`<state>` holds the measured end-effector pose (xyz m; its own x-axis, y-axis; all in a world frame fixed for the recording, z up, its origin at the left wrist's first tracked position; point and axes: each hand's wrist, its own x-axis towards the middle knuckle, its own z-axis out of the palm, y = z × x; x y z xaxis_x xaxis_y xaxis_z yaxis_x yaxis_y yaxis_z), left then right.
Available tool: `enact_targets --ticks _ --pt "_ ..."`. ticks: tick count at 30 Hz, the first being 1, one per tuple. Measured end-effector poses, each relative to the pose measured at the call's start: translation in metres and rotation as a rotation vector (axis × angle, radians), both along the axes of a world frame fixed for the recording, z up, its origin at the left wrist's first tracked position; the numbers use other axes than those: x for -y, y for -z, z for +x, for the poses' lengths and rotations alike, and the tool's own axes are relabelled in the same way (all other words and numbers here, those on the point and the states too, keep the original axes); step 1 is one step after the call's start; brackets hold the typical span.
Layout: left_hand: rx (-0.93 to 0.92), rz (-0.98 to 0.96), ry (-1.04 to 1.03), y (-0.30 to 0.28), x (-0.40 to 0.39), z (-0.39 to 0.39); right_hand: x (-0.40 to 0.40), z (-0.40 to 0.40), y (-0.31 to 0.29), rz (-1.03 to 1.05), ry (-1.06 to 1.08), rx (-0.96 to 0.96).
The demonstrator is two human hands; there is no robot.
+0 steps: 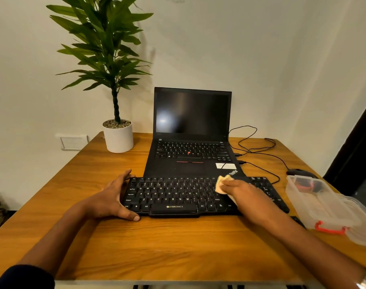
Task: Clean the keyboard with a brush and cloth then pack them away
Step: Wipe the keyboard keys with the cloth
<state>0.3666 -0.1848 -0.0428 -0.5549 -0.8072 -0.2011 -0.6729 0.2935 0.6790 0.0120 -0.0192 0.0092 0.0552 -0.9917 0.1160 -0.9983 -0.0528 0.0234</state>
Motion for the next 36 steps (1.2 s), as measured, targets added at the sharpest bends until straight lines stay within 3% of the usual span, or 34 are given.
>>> enact_targets --ticks 7,11,16,21,24,32,36 --pt "0.000 -0.005 0.002 0.000 0.000 0.000 0.005 -0.053 -0.003 0.063 0.297 -0.083" --pt "-0.017 -0.012 0.005 0.001 0.001 0.000 0.006 -0.054 -0.013 -0.052 0.417 -0.178" --pt "-0.028 -0.018 0.006 0.004 0.002 0.001 0.012 -0.017 0.010 -0.018 0.341 -0.053" --pt "-0.031 -0.015 0.005 0.004 0.002 0.001 0.012 0.003 0.013 -0.154 0.098 0.161" --pt "-0.040 -0.008 0.010 0.004 0.003 0.002 -0.001 0.002 0.006 -0.066 0.007 0.169" --pt "-0.061 0.009 0.019 0.002 0.001 0.000 -0.010 -0.030 -0.008 0.008 0.346 -0.011" --pt "-0.065 0.005 0.019 0.001 -0.001 0.000 -0.010 0.003 0.001 -0.010 0.328 0.021"
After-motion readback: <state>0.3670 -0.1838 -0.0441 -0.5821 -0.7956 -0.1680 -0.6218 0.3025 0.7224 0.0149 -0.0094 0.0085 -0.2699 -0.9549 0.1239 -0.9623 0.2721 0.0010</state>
